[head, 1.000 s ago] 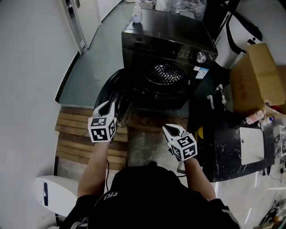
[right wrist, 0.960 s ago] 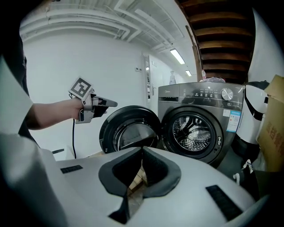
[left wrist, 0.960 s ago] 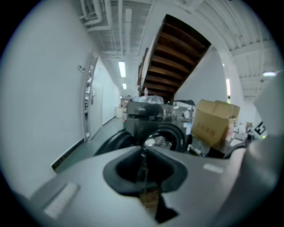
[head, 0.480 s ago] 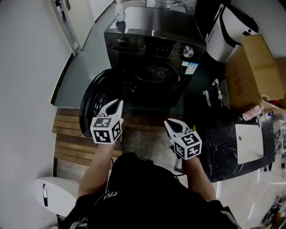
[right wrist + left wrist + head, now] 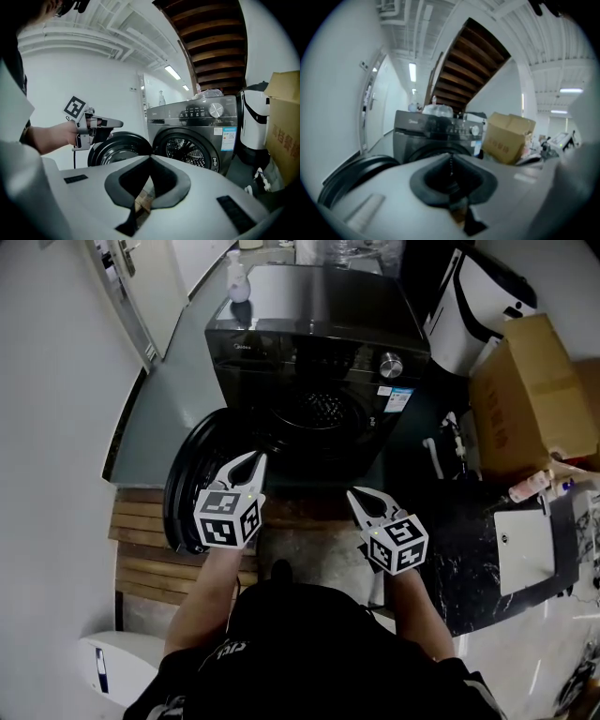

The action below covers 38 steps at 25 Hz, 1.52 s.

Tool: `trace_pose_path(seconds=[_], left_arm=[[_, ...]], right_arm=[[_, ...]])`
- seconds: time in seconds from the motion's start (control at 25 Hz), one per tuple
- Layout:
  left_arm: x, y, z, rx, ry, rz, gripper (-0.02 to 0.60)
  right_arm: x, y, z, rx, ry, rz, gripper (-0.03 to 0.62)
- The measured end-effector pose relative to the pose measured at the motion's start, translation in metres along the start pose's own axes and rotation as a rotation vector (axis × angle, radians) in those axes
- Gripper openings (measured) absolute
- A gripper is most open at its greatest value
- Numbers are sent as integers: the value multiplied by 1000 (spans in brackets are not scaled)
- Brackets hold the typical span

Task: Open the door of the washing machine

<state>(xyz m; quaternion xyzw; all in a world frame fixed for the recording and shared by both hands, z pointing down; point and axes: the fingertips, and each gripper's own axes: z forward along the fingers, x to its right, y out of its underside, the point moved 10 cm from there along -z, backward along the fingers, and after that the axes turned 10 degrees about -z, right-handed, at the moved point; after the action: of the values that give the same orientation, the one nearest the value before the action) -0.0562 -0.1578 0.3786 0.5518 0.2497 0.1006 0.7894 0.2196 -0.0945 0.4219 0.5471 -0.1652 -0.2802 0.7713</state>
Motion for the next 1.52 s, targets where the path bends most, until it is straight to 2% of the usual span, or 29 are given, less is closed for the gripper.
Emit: trace_pose_path(seconds=[0.36,0.6,0.76,1.0,1.2,1.52], left_arm=[[-28,-38,29,32,64,28,26],[-44,-54,44,53,115,34,24],[-44,-59,49,67,136,36,9],[-42,-62,62,62,67,6,9],[-32,-73,66,110,31,39,8],[-30,-78,71,130,36,35,6]], right_arm=[[12,-45,37,92,-1,-8,-6],[21,-71,41,147,73,-10,-6],[27,-82,41,203,91,-12,-8],[52,-98,40,274,94,-29,-8],[63,-109,39,308,77,-47,-9],[69,-108,43,301,77,-88,-9]])
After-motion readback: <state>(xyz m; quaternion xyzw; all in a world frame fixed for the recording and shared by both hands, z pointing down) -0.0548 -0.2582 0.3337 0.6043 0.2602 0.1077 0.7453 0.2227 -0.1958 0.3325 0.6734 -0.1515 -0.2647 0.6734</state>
